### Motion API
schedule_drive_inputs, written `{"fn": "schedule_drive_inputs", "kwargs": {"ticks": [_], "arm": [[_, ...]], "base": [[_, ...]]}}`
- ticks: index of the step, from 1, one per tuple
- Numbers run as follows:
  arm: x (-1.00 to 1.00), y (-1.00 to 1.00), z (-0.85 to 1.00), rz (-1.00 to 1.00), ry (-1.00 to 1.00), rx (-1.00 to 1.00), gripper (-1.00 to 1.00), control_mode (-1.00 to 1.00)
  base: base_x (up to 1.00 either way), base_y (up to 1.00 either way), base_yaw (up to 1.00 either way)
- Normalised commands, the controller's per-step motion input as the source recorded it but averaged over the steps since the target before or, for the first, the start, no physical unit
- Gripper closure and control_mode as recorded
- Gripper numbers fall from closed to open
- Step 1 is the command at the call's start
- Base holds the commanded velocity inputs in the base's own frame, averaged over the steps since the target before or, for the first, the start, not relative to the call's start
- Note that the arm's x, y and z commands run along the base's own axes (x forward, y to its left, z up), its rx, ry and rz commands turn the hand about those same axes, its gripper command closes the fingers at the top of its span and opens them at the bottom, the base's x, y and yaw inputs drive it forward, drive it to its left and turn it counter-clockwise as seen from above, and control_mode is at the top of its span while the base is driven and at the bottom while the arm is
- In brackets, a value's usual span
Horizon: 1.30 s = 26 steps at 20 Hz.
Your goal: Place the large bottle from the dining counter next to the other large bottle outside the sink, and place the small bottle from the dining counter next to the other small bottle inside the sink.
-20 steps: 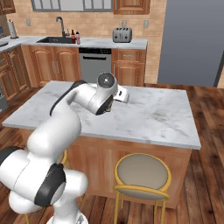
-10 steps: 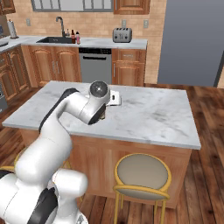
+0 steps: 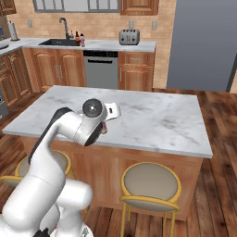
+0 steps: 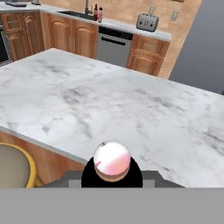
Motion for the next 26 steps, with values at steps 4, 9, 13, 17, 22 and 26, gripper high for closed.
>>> {"fn": "schedule_drive_inputs", "kwargs": {"ticks": [4,9,13,17,22,26], "arm": [[-0.23,-0.05,0.0,0.0,0.0,0.0,1.0,-1.0],[-0.13,-0.11,0.0,0.0,0.0,0.04,1.0,-1.0],[-0.18,-0.01,0.0,0.0,0.0,0.09,1.0,-1.0],[-0.31,0.0,0.0,0.0,0.0,0.13,1.0,-1.0],[-0.48,0.0,0.0,0.0,0.0,0.09,1.0,-1.0],[-0.39,0.03,-0.01,0.0,0.01,0.01,1.0,-1.0]], "base": [[0.0,0.0,0.0],[0.0,0.0,0.0],[0.0,0.0,0.0],[0.0,0.0,0.0],[0.0,0.0,0.0],[0.0,0.0,0.0]]}}
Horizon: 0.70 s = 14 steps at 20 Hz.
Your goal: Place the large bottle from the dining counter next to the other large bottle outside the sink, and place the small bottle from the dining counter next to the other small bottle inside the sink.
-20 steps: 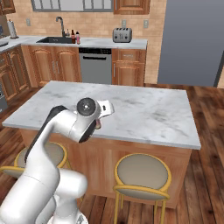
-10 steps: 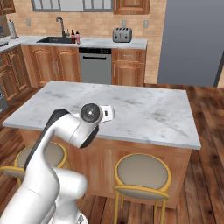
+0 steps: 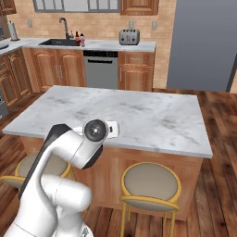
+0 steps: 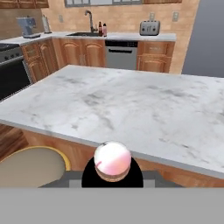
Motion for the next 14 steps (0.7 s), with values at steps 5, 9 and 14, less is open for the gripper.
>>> {"fn": "schedule_drive_inputs", "kwargs": {"ticks": [5,9,14], "arm": [[-0.25,0.17,-0.16,0.03,0.03,0.0,1.0,-1.0],[-0.21,0.18,-0.11,0.04,0.04,0.0,1.0,-1.0],[-0.06,0.05,-0.02,0.02,0.02,0.0,1.0,-1.0]], "base": [[0.0,0.0,0.0],[0.0,0.0,0.0],[0.0,0.0,0.0]]}}
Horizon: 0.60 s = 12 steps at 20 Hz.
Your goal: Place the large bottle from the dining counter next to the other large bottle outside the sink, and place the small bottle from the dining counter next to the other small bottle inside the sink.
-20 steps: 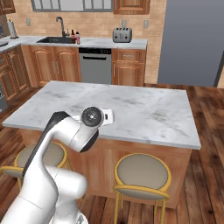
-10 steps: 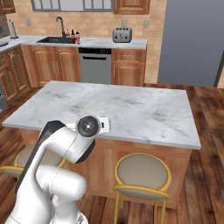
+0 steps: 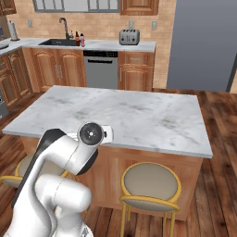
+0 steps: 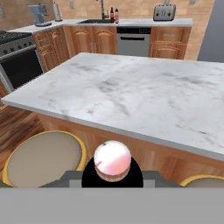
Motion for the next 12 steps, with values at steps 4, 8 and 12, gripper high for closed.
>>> {"fn": "schedule_drive_inputs", "kwargs": {"ticks": [4,8,12], "arm": [[0.0,0.0,-0.01,0.0,0.02,0.0,1.0,-1.0],[0.0,0.0,-0.01,0.0,0.03,0.0,1.0,-1.0],[0.0,0.0,-0.05,0.0,0.02,0.0,1.0,1.0]], "base": [[0.0,0.0,0.0],[0.0,0.0,0.0],[-0.06,0.01,0.0]]}}
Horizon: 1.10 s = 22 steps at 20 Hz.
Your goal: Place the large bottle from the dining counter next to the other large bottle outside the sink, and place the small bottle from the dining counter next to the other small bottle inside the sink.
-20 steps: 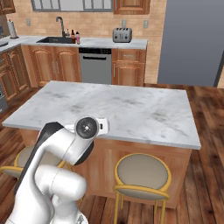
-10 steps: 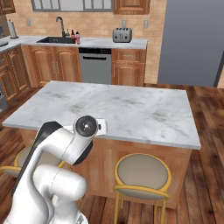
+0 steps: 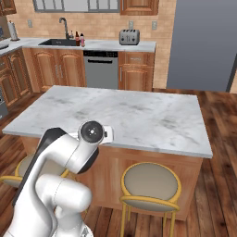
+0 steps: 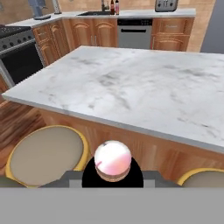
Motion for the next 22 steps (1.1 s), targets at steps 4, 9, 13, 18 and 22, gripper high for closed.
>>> {"fn": "schedule_drive_inputs", "kwargs": {"ticks": [4,9,13,18,22], "arm": [[0.0,0.0,0.0,0.0,0.0,0.0,1.0,1.0],[0.0,0.0,0.0,0.0,0.0,0.0,1.0,1.0],[0.0,0.0,0.0,0.0,0.0,0.0,1.0,1.0],[0.0,0.0,0.0,0.0,0.0,0.0,1.0,1.0],[0.0,0.0,0.0,0.0,0.0,0.0,1.0,1.0]], "base": [[-0.6,0.12,0.01],[-0.76,0.2,0.03],[-0.63,0.26,0.07],[-0.18,0.65,0.14],[0.07,1.0,0.1]]}}
